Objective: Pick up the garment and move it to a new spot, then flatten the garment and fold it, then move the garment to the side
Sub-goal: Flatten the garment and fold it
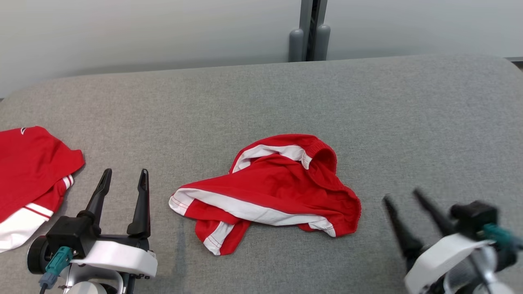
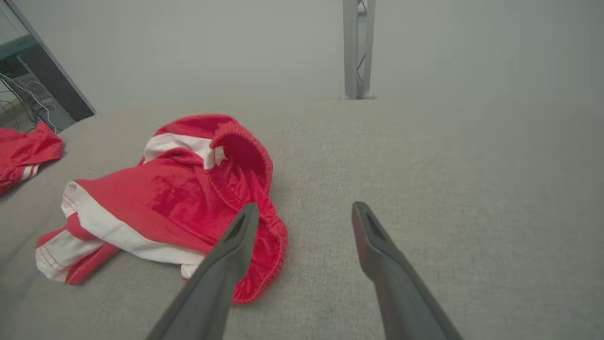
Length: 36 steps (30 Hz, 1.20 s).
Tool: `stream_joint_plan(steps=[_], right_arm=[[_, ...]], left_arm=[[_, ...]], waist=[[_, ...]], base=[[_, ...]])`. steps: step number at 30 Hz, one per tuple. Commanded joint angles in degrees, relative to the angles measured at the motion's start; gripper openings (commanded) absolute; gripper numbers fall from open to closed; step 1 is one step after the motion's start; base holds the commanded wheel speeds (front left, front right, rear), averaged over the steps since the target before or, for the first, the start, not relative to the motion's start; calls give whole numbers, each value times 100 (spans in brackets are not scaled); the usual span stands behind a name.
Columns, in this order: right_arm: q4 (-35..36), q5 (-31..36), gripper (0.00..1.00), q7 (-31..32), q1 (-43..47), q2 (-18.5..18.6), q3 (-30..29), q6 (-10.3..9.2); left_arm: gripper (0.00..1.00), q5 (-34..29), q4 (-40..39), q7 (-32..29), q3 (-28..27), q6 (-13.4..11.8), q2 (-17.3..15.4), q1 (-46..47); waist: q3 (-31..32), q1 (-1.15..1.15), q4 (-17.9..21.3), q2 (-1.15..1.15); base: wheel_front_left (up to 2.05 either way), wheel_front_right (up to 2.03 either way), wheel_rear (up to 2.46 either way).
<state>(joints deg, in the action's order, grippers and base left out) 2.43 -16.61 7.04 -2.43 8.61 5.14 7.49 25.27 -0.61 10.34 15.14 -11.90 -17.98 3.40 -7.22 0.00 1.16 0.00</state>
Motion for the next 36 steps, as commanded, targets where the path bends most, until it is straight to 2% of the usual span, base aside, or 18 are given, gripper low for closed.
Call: stream_joint_plan(steps=[1,6,9,16,22,23,25,29,34,36], right_arm=[[-143,-150,100,251,141,53,190,1],[-527,-596,100,1047,367,84,787,1],[-636,-728,100,1131,347,71,1014,1],[-981,-1002,100,551,-89,-45,1317,1],[-1297,-1255,100,-18,-559,-174,1306,1],[-1353,-1275,44,-103,-626,-179,1281,1],[-1438,-1340,0,-245,-741,-209,1273,1],[-1405,-1464,0,-239,-898,-98,1264,1],[-967,-1752,0,210,-874,211,1219,1],[-610,-1938,0,586,-816,444,1161,1]], left_arm=[[100,38,11,9,-18,-1,-22,81],[100,66,29,52,-24,2,-7,150],[100,65,35,78,-19,7,1,208],[100,67,70,124,19,25,33,341],[100,77,133,173,40,71,57,468],[100,75,150,185,44,63,65,478],[100,85,188,200,46,75,78,516],[100,109,251,253,52,97,113,573],[100,103,307,289,42,114,135,598],[100,112,336,308,41,127,143,600]], waist=[[-54,0,-42,0],[-199,0,-129,0],[-289,0,-175,0],[-504,0,-274,0],[-682,0,-326,0],[-704,0,-332,0],[-742,0,-340,0],[-787,0,-352,0],[-803,0,-320,0],[-814,0,-303,0]], base=[[0,0,0],[0,0,0],[0,0,0],[0,0,0],[0,0,0],[0,0,0],[0,0,0],[0,0,0],[0,0,0],[0,0,0]])
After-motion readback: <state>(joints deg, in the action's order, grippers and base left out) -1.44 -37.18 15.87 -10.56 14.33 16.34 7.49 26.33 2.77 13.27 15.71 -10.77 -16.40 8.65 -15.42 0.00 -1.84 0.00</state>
